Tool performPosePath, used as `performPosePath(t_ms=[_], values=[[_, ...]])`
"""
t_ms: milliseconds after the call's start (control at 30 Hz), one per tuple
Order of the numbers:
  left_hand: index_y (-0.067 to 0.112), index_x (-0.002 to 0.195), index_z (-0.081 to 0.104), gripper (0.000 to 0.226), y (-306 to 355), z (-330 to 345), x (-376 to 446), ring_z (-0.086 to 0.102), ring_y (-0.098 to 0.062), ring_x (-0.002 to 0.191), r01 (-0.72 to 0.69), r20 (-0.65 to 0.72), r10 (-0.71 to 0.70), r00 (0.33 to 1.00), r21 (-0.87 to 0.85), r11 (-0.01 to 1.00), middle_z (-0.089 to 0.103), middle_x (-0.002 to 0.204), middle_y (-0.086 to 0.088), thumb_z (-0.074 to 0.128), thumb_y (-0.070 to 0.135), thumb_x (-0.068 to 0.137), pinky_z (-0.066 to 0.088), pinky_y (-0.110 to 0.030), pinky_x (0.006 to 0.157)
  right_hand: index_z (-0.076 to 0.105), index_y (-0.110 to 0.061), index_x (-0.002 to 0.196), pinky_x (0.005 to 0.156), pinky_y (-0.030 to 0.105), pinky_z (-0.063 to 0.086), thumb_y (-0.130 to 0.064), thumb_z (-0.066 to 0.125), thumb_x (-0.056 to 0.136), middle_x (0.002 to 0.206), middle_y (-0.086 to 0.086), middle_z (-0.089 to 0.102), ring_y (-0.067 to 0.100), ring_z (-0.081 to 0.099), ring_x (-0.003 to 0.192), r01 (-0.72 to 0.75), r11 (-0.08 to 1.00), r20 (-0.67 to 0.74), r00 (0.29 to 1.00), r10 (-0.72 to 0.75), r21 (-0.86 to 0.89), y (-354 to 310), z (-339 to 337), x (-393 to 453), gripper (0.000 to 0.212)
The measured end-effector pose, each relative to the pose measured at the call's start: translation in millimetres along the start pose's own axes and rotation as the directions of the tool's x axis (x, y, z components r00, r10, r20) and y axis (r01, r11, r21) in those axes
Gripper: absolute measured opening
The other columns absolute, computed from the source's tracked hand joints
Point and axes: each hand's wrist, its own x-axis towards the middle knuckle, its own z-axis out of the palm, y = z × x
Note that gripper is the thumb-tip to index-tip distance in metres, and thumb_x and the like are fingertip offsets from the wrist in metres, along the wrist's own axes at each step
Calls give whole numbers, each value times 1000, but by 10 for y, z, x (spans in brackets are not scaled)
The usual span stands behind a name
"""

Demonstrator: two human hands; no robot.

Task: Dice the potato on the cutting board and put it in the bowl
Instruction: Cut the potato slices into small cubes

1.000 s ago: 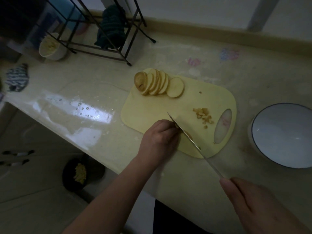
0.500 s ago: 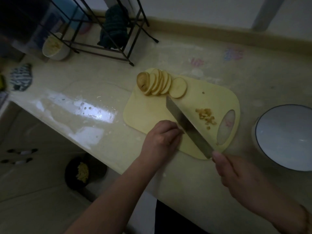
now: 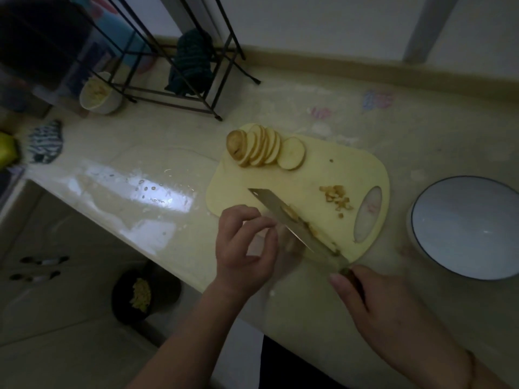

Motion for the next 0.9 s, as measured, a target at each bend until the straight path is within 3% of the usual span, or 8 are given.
performPosePath(t_ms=[100, 200, 300, 433, 600, 767, 900], values=[[4, 83, 75, 23, 69, -72, 147, 60, -28, 94, -160, 180, 146, 973, 65, 985, 67, 91, -10, 67, 24, 90, 47, -41, 85, 42, -31, 74, 60, 34, 48, -72, 15, 83, 63, -5, 58, 12, 59, 62, 1, 995, -16, 1000, -2, -101, -24, 9, -21, 49], [12, 85, 77, 18, 61, -77, 217, 62, -26, 99, -158, 333, 107, 937, 129, 979, 70, 95, -1, 71, 28, 87, 45, -46, 86, 41, -33, 80, 58, 37, 49, -79, -1, 82, 69, -4, 62, 15, 62, 64, 46, 972, -79, 995, -66, -230, 5, 92, -22, 62], [15, 87, 75, 12, 54, -94, 218, 63, -23, 97, -4, 327, -53, 943, 171, 985, 70, 97, 2, 72, 25, 83, 47, -47, 86, 47, -30, 82, 49, 39, 49, -79, -4, 83, 67, -1, 63, 20, 63, 56, 78, 935, -88, 989, -116, -346, 52, 172, 7, 70], [22, 79, 71, 11, 49, -178, 221, 61, -19, 92, 167, 293, -264, 919, 318, 933, 67, 90, 9, 64, 30, 80, 48, -44, 81, 55, -25, 77, 33, 33, 39, -69, 17, 92, 54, 1, 59, 19, 55, 38, 127, 892, -132, 970, -202, -434, 55, 194, 18, 60], [29, 74, 76, 21, 54, -172, 241, 57, -14, 91, 173, 377, -356, 855, 441, 881, 68, 84, 18, 57, 38, 80, 29, -34, 82, 54, -21, 69, 31, 25, 29, -62, 31, 89, 47, 1, 54, 19, 49, 30, 190, 863, -159, 943, -294, -469, 67, 191, 27, 51], [33, 77, 76, 10, 43, -108, 252, 57, -14, 92, 182, 413, -384, 826, 450, 874, 70, 87, 18, 67, 31, 79, 28, -35, 82, 56, -20, 69, 33, 23, 24, -60, 31, 89, 47, -1, 53, 17, 47, 29, 210, 842, -149, 935, -321, -496, 77, 184, 23, 51], [33, 91, 74, 8, 33, -62, 376, 57, -15, 94, 158, 490, -416, 766, 484, 861, 71, 92, 13, 70, 33, 85, 34, -39, 87, 58, -19, 68, 33, 24, 21, -60, 31, 88, 46, 1, 53, 16, 46, 28, 208, 839, -145, 936, -320, -503, 77, 193, 38, 53]])
